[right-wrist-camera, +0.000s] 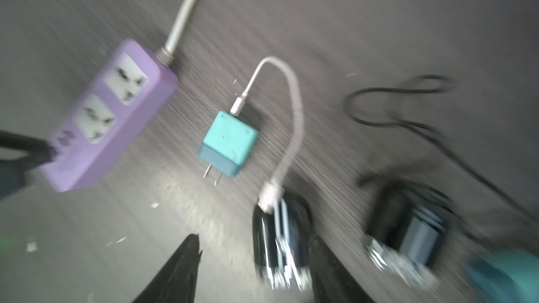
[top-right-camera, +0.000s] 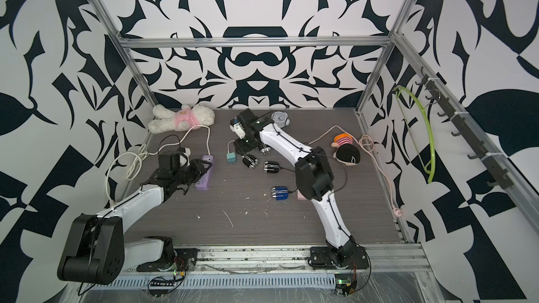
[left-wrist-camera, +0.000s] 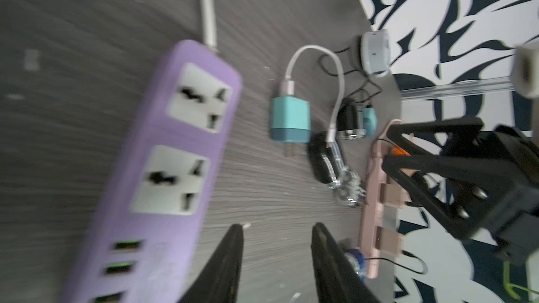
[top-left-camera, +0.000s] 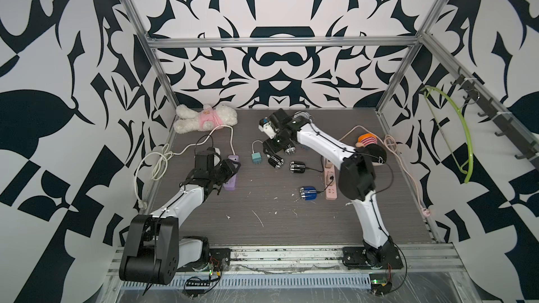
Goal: Unplug the electric shaver
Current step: Place the plug at the center of the board, then pick up the electric shaver from the center of the board.
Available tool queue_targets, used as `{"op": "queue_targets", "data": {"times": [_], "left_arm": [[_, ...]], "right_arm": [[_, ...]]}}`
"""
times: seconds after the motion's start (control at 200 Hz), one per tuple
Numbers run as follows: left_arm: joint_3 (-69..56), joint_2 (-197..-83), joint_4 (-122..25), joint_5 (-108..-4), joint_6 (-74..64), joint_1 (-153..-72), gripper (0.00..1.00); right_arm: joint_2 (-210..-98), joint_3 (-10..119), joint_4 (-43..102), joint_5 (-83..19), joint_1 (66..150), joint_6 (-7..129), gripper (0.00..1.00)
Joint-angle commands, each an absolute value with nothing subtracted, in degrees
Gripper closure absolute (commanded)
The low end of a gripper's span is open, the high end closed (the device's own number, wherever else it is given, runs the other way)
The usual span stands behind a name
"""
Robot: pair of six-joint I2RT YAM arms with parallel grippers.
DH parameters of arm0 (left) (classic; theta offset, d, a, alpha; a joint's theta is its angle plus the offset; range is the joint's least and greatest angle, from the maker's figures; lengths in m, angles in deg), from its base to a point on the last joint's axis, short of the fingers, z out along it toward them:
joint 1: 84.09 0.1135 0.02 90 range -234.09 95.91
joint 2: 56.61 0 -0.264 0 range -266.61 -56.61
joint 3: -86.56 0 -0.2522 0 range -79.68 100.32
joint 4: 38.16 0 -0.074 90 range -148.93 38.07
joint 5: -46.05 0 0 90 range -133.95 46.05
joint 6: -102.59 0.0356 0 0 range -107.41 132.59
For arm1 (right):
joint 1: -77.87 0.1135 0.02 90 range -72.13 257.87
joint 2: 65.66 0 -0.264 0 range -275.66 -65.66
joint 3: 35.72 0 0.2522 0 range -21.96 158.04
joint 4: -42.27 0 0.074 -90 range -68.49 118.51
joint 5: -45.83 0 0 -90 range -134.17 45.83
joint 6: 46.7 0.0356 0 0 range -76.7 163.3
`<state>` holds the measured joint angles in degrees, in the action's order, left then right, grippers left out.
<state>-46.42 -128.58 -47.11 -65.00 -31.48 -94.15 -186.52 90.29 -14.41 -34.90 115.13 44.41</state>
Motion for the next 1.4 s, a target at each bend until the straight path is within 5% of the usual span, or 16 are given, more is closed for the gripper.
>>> {"op": "queue_targets", "data": {"times": [0.0, 0.345, 0.55, 0.615, 0.875, 1.395], "left_arm": [[-40.92, -129.19, -52.04, -64.83, -24.63, -99.93, 0.47], [-25.82, -142.5, -54.44, -73.81, -7.63, -114.14, 0.28], [-14.7, -152.49, -61.21, -75.42, 2.41, -122.6, 0.21], [-12.83, -155.1, -61.17, -74.81, 4.03, -124.42, 0.0], [-6.23, -164.11, -64.79, -77.65, 8.59, -128.56, 0.01], [-1.74, -169.23, -72.87, -63.13, 19.78, -138.55, 0.01]], "right_arm": [[-172.95, 80.99, -4.66, -38.77, 111.44, 50.0, 0.4], [-139.74, 44.32, 2.27, -47.1, 104.71, 59.97, 0.39], [-129.65, 34.87, 0.33, -50.99, 103.47, 62.97, 0.38], [-127.06, 32.09, 0.31, -51.95, 102.78, 63.93, 0.38], [-120.04, 26.55, -0.92, -52.68, 100.66, 65.1, 0.37], [-119.3, 23.5, 0.17, -47.89, 99.75, 63.93, 0.36]]}}
